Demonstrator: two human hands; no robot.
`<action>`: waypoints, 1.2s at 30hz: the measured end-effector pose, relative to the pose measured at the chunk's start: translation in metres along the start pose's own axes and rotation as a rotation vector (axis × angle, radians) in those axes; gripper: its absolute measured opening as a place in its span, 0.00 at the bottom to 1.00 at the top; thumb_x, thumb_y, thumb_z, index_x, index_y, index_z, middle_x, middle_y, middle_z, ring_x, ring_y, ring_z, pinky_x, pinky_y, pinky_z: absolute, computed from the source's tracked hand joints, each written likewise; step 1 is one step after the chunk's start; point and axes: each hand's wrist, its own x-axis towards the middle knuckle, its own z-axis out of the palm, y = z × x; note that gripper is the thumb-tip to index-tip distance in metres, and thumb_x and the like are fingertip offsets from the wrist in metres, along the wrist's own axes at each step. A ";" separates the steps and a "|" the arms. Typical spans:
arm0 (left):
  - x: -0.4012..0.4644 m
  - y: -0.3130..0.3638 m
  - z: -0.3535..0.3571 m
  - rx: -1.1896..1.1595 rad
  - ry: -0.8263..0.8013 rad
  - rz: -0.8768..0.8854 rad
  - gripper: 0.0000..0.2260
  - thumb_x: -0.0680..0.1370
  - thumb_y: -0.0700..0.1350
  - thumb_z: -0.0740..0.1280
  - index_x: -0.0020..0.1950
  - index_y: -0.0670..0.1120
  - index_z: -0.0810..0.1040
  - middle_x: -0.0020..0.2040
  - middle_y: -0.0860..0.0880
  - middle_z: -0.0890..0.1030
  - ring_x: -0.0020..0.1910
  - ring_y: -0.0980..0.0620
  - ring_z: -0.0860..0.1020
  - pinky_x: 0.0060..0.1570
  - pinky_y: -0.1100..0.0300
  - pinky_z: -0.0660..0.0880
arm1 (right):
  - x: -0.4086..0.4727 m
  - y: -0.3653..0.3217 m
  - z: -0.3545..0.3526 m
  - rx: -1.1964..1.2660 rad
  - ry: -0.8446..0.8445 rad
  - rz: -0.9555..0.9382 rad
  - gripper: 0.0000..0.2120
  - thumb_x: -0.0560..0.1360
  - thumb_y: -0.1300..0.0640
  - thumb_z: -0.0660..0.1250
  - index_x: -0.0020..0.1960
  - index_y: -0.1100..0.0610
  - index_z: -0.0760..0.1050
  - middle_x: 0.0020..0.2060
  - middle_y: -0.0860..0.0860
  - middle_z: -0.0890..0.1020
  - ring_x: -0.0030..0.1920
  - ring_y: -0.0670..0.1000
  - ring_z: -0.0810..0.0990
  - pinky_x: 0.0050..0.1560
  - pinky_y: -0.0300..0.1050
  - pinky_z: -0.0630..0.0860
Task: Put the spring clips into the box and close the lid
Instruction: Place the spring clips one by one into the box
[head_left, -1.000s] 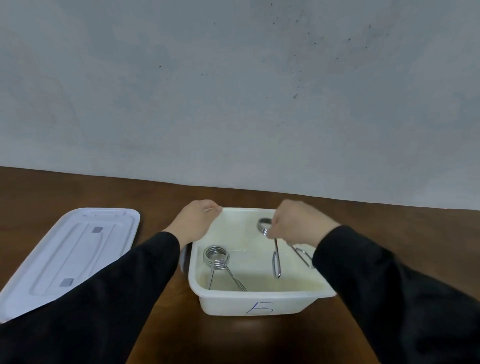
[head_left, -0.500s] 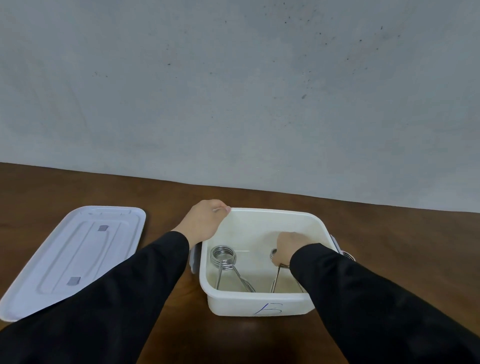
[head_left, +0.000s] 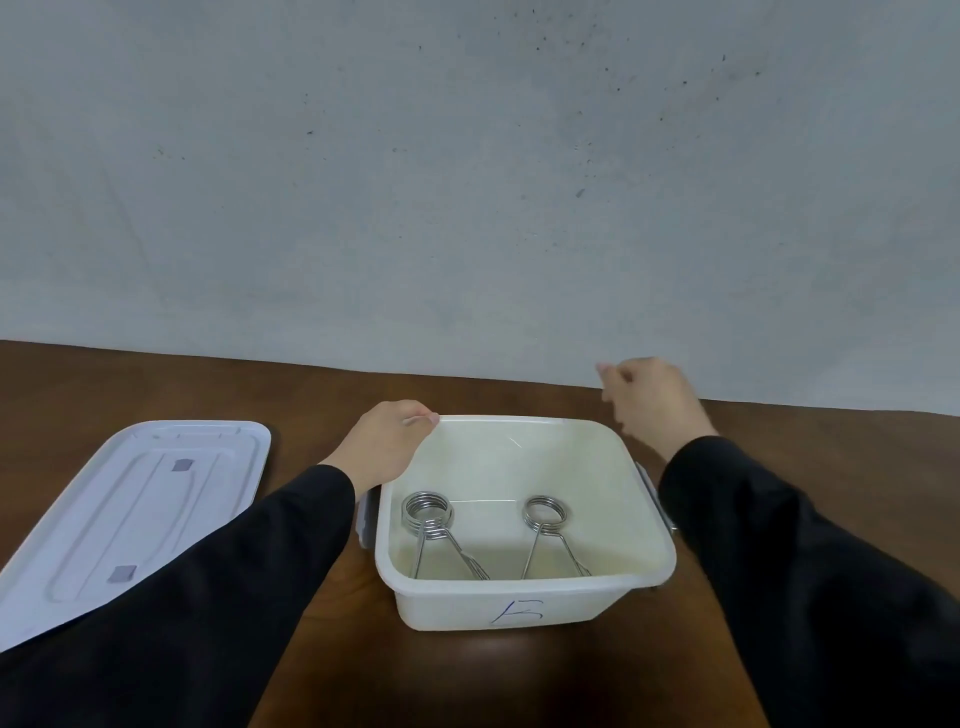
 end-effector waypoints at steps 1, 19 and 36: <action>0.000 -0.001 0.000 0.003 0.000 -0.001 0.15 0.82 0.51 0.60 0.58 0.45 0.82 0.54 0.48 0.83 0.54 0.48 0.79 0.45 0.59 0.72 | 0.004 0.014 -0.011 0.019 -0.010 0.050 0.21 0.81 0.47 0.60 0.41 0.62 0.80 0.32 0.56 0.82 0.33 0.60 0.82 0.45 0.56 0.83; 0.002 -0.002 0.002 -0.009 0.012 -0.002 0.13 0.82 0.51 0.62 0.55 0.46 0.83 0.54 0.49 0.84 0.54 0.49 0.79 0.46 0.59 0.72 | -0.024 0.131 0.041 -0.467 -0.416 0.374 0.11 0.79 0.57 0.68 0.58 0.62 0.81 0.44 0.54 0.81 0.43 0.53 0.79 0.46 0.42 0.75; 0.003 -0.003 0.002 -0.006 0.015 -0.010 0.13 0.82 0.51 0.62 0.55 0.47 0.83 0.54 0.49 0.83 0.49 0.51 0.78 0.41 0.60 0.69 | -0.001 0.076 -0.039 -0.258 -0.038 0.151 0.17 0.77 0.47 0.67 0.37 0.59 0.78 0.31 0.55 0.80 0.33 0.54 0.79 0.32 0.42 0.70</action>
